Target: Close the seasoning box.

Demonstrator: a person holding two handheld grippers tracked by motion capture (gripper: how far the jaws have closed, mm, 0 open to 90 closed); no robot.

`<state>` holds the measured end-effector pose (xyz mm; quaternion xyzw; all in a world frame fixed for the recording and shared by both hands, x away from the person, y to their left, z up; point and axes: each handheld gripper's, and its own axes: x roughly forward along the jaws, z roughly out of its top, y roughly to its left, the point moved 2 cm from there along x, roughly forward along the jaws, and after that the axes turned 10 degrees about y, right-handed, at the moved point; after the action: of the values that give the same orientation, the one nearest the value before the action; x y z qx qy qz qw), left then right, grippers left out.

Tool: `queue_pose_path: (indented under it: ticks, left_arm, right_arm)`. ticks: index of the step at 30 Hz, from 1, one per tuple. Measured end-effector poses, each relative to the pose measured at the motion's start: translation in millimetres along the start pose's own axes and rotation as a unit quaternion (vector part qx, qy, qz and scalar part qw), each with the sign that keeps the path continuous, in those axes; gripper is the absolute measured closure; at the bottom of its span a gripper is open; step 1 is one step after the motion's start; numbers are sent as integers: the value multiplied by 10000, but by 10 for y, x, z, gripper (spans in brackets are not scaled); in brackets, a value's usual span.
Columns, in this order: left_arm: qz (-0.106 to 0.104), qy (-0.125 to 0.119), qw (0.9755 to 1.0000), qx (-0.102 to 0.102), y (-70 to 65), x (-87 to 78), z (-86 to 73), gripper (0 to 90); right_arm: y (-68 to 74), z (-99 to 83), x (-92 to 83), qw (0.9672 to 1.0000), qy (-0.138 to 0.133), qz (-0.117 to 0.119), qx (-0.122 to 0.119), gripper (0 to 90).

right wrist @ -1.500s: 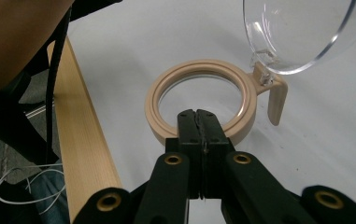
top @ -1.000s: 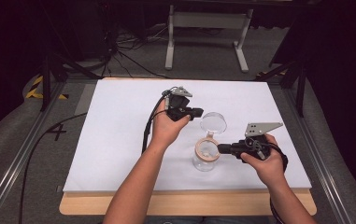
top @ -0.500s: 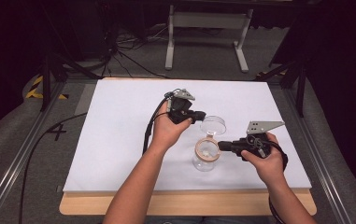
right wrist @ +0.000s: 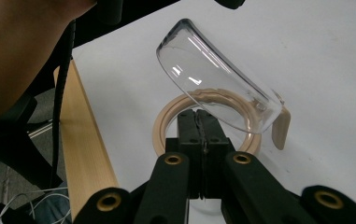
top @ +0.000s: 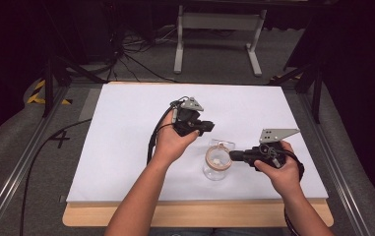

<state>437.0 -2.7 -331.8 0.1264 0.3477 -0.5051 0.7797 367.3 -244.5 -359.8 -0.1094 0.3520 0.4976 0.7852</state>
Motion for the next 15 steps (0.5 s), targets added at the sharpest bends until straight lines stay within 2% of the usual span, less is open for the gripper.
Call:
queue_pose_path:
  ticks: [3, 5, 6, 9, 15]
  left_arm:
    - [78, 136, 9998, 96, -23, -56, -68, 839]
    - [114, 149, 9998, 91, -33, -64, -88, 835]
    - [122, 300, 9994, 116, -47, -95, -125, 835]
    - [58, 520, 9984, 207, -73, -148, -212, 812]
    - [101, 855, 9960, 237, -107, -275, -338, 809]
  right_arm:
    - [30, 1, -10, 10000, 77, 33, -36, 900]
    - [35, 1, -8, 9999, 94, 39, -51, 900]
    - [42, 1, -6, 9999, 125, 40, -73, 900]
    - [72, -1, 6, 9997, 222, 56, -113, 900]
    - [112, 2, 16, 9992, 353, 70, -161, 900]
